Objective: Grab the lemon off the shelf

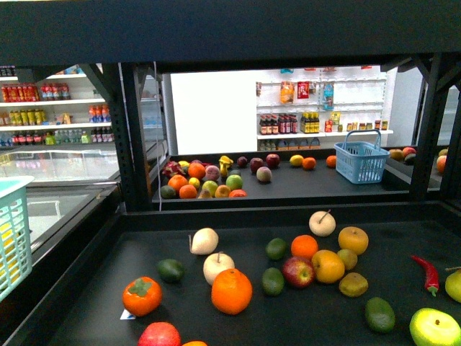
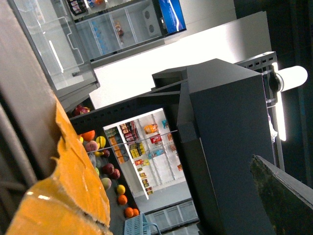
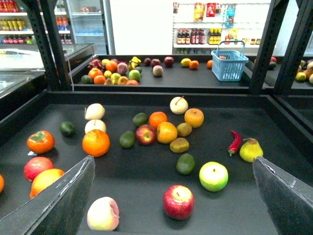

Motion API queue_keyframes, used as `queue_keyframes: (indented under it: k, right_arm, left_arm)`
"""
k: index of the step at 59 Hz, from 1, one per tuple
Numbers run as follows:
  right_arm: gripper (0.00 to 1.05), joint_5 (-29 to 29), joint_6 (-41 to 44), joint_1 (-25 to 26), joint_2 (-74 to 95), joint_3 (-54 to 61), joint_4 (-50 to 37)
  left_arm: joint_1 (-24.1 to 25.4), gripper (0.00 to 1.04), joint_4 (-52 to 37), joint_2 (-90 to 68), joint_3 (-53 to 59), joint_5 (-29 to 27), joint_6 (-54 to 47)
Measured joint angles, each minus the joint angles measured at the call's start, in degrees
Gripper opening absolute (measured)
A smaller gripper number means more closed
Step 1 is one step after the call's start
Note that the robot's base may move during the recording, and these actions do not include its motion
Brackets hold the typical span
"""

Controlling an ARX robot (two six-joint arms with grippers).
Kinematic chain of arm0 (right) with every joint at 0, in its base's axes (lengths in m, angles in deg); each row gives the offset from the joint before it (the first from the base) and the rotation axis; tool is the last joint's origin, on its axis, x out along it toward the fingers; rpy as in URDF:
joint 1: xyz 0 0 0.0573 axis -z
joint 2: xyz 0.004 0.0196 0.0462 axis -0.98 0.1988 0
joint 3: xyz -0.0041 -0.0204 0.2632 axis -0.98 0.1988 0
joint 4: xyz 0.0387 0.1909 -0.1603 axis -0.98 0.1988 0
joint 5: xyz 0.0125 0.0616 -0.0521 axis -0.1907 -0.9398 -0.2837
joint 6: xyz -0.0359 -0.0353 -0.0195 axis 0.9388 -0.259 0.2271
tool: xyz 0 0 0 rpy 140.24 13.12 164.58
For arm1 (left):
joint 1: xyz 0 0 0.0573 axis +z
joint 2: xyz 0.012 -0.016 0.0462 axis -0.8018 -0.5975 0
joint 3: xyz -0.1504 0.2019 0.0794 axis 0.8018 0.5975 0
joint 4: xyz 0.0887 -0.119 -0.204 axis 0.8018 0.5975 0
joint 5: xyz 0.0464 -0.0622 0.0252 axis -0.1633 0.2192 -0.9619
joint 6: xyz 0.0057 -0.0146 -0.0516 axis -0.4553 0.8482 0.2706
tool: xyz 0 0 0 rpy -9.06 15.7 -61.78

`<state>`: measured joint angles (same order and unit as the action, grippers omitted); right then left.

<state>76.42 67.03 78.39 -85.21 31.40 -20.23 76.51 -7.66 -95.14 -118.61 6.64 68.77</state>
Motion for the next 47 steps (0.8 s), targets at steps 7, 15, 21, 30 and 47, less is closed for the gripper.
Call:
queue_keyframes:
  k: [7, 15, 21, 30, 47]
  right_arm:
    - [0.97, 0.0, 0.0, 0.0, 0.0, 0.0, 0.0]
    - [0.97, 0.0, 0.0, 0.0, 0.0, 0.0, 0.0]
    - [0.97, 0.0, 0.0, 0.0, 0.0, 0.0, 0.0]
    - [0.97, 0.0, 0.0, 0.0, 0.0, 0.0, 0.0]
    - [0.97, 0.0, 0.0, 0.0, 0.0, 0.0, 0.0]
  left_arm:
    - [0.1, 0.97, 1.6, 1.6, 1.3, 0.1, 0.1]
    - [0.6, 0.97, 3.4, 3.2, 3.0, 0.2, -0.5]
    - [1.1, 0.97, 4.7, 3.3, 3.4, -0.1, -1.6]
    - [1.1, 0.97, 6.2, 2.8, 3.7, -1.0, -2.8]
    - [0.9, 0.97, 7.4, 3.9, 5.3, -0.6, -3.8]
